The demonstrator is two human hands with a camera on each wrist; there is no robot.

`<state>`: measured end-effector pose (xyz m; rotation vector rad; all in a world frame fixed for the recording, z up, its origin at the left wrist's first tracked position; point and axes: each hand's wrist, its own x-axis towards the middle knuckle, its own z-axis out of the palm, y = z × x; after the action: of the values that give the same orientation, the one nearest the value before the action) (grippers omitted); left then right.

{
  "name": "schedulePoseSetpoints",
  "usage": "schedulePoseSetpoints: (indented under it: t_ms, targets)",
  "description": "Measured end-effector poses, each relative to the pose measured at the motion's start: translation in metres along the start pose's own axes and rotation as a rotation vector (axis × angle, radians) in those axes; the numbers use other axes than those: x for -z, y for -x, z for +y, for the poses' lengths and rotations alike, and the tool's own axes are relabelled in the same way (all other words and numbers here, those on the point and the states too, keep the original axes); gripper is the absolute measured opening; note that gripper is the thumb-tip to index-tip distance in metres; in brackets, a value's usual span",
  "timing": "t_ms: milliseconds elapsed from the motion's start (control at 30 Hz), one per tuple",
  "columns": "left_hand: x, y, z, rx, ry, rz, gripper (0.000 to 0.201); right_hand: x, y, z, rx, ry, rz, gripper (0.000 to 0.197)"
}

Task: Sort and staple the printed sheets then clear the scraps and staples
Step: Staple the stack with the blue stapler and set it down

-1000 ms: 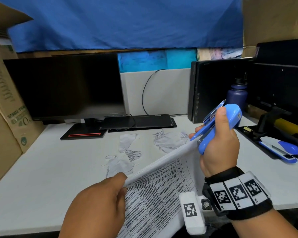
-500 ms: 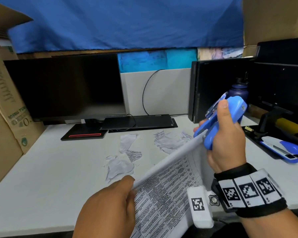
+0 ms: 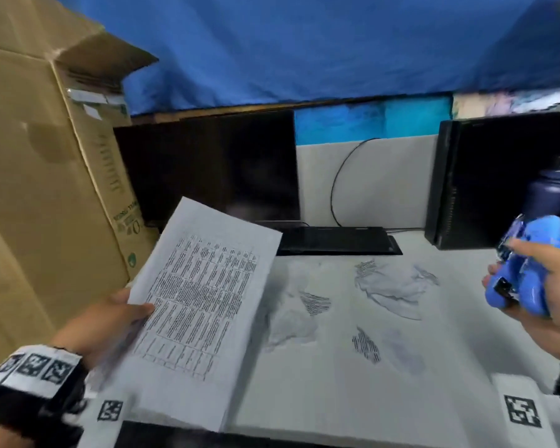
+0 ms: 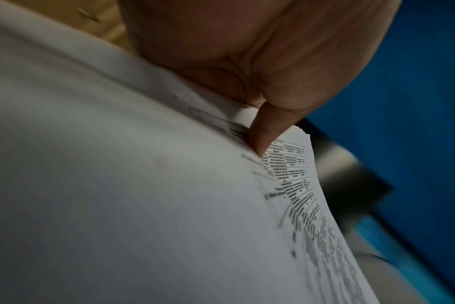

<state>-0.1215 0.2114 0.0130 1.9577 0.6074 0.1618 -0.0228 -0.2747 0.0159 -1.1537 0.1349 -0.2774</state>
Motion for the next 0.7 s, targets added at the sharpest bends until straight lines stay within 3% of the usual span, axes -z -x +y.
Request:
schedulePoseSetpoints:
  t_ms: [100, 167, 233, 300, 333, 400, 467, 567, 700]
  targets:
    - [0.041, -0.052, -0.03, 0.109, -0.273, 0.036, 0.044, -0.011, 0.006, 0.016, -0.094, 0.096, -0.064, 0.011]
    - [0.049, -0.073, -0.046, 0.171, -0.505, 0.08, 0.053, -0.02, 0.013, 0.024, -0.139, 0.145, -0.106, 0.011]
    - [0.043, -0.084, -0.057, 0.207, -0.762, 0.151, 0.093, -0.028, 0.021, 0.033, -0.177, 0.18, -0.132, 0.012]
    - [0.03, -0.09, -0.068, 0.102, -0.926, 0.102, 0.112, -0.036, 0.029, 0.04, -0.213, 0.196, -0.146, 0.013]
    - [0.02, -0.093, -0.075, 0.073, -0.969, 0.017, 0.113, -0.041, 0.034, 0.044, -0.239, 0.21, -0.165, 0.017]
    - [0.003, -0.099, -0.091, 0.094, -1.013, -0.19, 0.108, -0.045, 0.041, 0.05, -0.284, 0.256, -0.206, 0.044]
    - [-0.005, -0.104, -0.109, 0.087, -1.052, -0.309, 0.102, -0.055, 0.05, 0.057, -0.293, 0.307, -0.213, 0.059]
    - [0.004, -0.104, -0.126, 0.076, -1.047, -0.284, 0.101, -0.081, 0.074, 0.062, -0.357, 0.338, -0.343, 0.019]
    - [0.005, -0.076, -0.122, 0.031, -0.989, -0.136, 0.085, -0.121, 0.091, 0.081, -0.475, 0.413, -0.475, 0.022]
